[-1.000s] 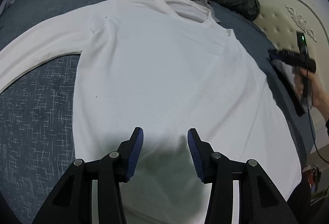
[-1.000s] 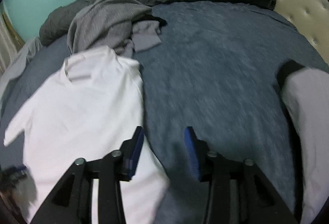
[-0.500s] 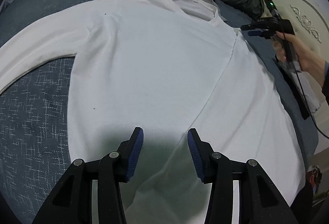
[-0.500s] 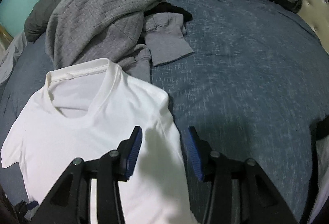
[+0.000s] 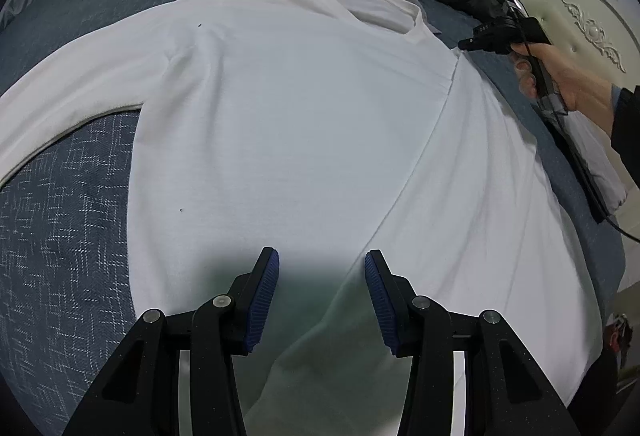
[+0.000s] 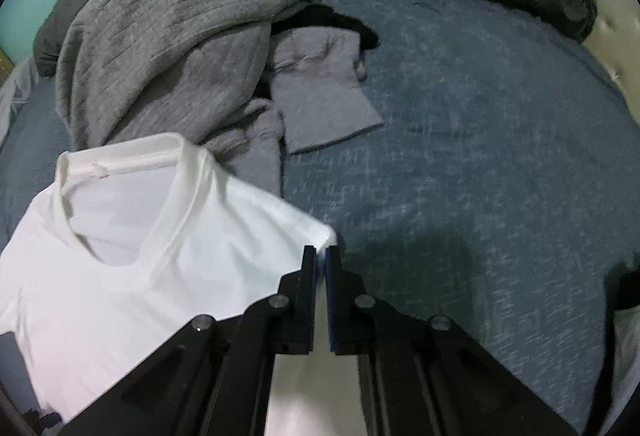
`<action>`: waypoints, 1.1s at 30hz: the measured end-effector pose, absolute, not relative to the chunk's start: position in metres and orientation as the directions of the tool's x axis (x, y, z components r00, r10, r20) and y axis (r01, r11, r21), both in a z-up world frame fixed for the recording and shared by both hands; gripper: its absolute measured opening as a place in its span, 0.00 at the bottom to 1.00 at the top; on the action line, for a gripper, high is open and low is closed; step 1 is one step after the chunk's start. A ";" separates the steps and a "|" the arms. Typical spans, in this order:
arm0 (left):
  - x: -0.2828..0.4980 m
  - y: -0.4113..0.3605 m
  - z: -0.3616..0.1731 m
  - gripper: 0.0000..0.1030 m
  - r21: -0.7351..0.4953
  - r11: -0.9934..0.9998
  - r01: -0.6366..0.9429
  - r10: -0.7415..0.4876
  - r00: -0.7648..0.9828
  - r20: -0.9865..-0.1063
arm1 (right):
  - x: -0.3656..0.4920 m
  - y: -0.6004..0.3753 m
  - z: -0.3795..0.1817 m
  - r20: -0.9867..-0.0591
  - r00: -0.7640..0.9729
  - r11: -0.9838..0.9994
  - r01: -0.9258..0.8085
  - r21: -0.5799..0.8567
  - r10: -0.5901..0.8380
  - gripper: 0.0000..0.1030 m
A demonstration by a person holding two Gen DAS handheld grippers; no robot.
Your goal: Fold clothes
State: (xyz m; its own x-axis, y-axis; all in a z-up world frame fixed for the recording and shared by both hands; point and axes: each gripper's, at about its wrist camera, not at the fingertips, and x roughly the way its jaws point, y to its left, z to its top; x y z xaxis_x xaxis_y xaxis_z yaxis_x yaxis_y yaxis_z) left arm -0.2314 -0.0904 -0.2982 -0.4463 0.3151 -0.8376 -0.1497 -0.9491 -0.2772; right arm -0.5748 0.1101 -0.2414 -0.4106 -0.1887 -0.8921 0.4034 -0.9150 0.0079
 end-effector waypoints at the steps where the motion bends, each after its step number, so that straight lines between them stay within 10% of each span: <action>1: -0.232 -0.090 -0.299 0.47 -0.276 -0.949 -0.151 0.315 -0.445 -0.838 | -0.577 0.107 -0.242 -0.892 -0.420 -0.915 0.404 -0.018 -0.168 0.03; 19: -0.224 -0.094 -0.298 0.46 -0.308 -0.938 -0.161 0.347 -0.421 -0.838 | -0.583 0.151 -0.225 -0.848 -0.481 -0.941 0.334 0.057 -0.222 0.12; 26: -0.220 -0.093 -0.299 0.02 -0.311 -0.934 -0.176 0.356 -0.406 -0.842 | -0.511 0.199 -0.229 -0.830 -0.476 -0.936 0.324 0.140 -0.289 0.19; 33: -0.212 -0.100 -0.295 0.02 -0.312 -0.935 -0.171 0.355 -0.410 -0.840 | -0.424 0.226 -0.240 -0.793 -0.485 -0.912 0.356 0.205 -0.368 0.19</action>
